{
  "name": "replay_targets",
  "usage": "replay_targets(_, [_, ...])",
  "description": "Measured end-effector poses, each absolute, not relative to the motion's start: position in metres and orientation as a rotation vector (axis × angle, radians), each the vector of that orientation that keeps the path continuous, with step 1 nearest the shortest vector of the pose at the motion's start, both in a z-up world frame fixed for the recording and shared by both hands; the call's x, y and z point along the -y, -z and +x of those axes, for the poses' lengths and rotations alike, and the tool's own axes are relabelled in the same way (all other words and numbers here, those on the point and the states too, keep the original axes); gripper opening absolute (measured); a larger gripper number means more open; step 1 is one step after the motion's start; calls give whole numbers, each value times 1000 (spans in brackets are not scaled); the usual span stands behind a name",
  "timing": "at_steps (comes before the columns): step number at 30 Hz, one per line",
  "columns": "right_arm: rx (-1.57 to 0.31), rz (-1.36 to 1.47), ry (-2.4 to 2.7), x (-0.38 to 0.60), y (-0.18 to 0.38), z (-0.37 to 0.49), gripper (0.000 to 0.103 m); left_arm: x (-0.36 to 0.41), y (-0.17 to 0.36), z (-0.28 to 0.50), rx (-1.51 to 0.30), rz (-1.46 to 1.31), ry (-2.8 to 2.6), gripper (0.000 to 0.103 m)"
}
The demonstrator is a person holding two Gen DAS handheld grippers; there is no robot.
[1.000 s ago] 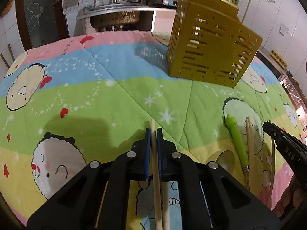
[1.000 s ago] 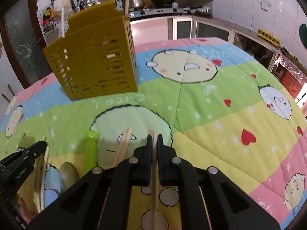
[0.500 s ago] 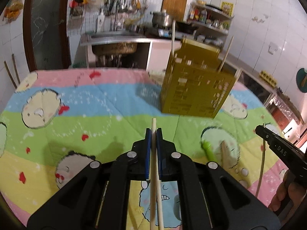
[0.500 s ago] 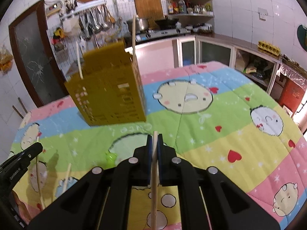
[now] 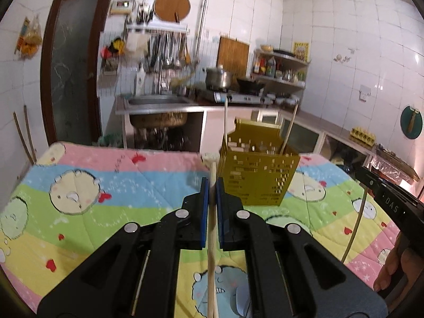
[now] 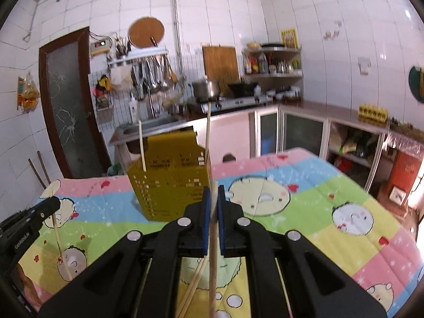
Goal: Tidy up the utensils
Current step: 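Raise the left tool's chopstick over the holder while the right tool carries its chopstick there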
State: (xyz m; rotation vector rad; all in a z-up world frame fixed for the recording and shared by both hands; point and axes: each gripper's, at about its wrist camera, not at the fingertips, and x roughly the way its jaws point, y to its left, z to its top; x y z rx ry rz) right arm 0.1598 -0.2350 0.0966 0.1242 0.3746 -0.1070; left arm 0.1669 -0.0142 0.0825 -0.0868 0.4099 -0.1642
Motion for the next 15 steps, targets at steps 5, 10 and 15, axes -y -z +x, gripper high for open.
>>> replay_targets(5, [-301, 103, 117, 233, -101, 146, 5, 11, -91, 156, -340, -75, 154, 4])
replay_targets(10, [-258, 102, 105, 235, -115, 142, 5, 10, -103, 154, -298, -69, 151, 4])
replay_targets(15, [-225, 93, 88, 236, -134, 146, 5, 12, -120, 157, -255, -56, 156, 4])
